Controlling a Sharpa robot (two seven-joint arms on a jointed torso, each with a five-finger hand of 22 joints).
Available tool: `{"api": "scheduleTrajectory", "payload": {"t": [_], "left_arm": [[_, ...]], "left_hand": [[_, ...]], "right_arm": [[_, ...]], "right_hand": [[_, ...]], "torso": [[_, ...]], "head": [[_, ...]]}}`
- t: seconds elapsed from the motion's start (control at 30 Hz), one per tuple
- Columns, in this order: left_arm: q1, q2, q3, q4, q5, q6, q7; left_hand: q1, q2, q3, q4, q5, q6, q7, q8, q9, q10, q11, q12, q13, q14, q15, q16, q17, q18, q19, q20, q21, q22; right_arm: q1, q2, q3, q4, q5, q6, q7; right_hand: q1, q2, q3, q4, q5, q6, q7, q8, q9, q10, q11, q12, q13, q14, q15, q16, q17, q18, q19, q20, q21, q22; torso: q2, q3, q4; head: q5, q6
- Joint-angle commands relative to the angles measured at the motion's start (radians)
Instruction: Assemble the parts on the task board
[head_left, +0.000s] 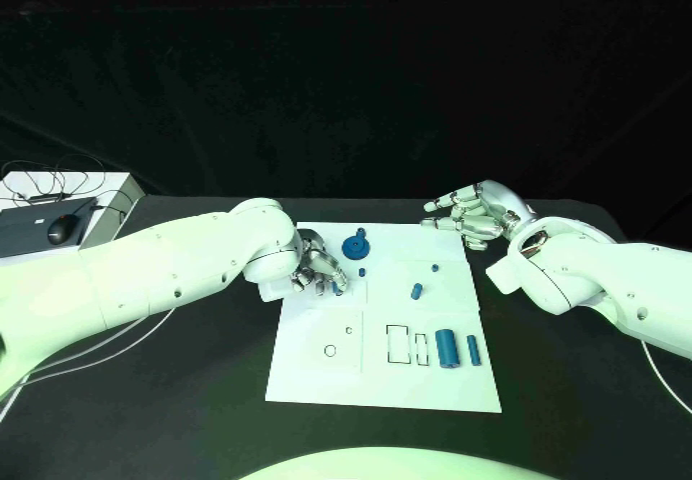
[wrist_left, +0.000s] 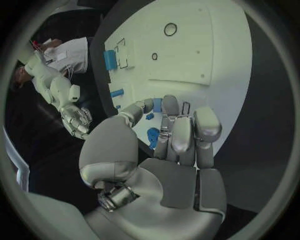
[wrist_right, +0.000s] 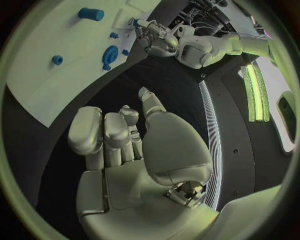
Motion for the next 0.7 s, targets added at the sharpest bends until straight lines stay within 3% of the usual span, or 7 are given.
{"api": "scheduleTrajectory", "payload": {"t": [0.03,0.33,0.7], "left_arm": [[0.006,0.009,0.001,-0.015,0.026,0.066,-0.004],[0.019,0.049,-0.001,-0.085,0.031,0.156,-0.008],[0.038,0.099,-0.011,-0.153,0.031,0.246,-0.011]], "left_hand": [[0.016,0.028,0.080,-0.081,0.003,0.070,-0.064,0.004,-0.001,0.062,-0.054,-0.006,0.002,0.000,-0.007,0.006,0.001,-0.014,0.006,-0.002,0.006,0.001],[0.018,0.031,0.078,-0.087,0.004,0.068,-0.063,0.005,-0.003,0.059,-0.054,-0.007,0.003,-0.001,-0.006,0.006,0.002,-0.015,0.004,-0.002,0.005,0.003],[0.019,0.033,0.073,-0.090,0.007,0.066,-0.062,0.005,-0.005,0.058,-0.053,-0.008,0.003,-0.001,-0.005,0.006,0.003,-0.016,0.004,-0.002,0.006,0.005]], "right_arm": [[-0.001,0.001,0.000,-0.001,-0.010,0.011,0.005],[-0.001,0.002,0.000,-0.003,-0.011,0.014,0.004],[-0.001,0.004,0.000,-0.004,-0.011,0.015,0.002]], "right_hand": [[-0.008,0.001,-0.001,-0.005,0.003,-0.001,0.008,0.002,0.002,-0.006,-0.001,-0.004,-0.001,0.002,-0.003,-0.007,-0.001,0.017,-0.006,-0.001,-0.002,0.134],[-0.008,0.001,-0.001,-0.005,0.003,-0.001,0.008,0.002,0.002,-0.006,-0.001,-0.004,-0.001,0.002,-0.003,-0.007,-0.001,0.017,-0.006,-0.001,-0.002,0.134],[-0.008,0.001,-0.001,-0.005,0.003,-0.001,0.008,0.002,0.002,-0.006,-0.001,-0.004,-0.001,0.002,-0.003,-0.007,-0.001,0.017,-0.006,-0.001,-0.002,0.134]], "torso": [[0.000,-0.0005,0.0003],[0.000,-0.0011,0.0013],[0.001,-0.0004,0.0004]], "head": [[-0.001,0.000],[-0.003,0.001],[-0.004,-0.001]]}}
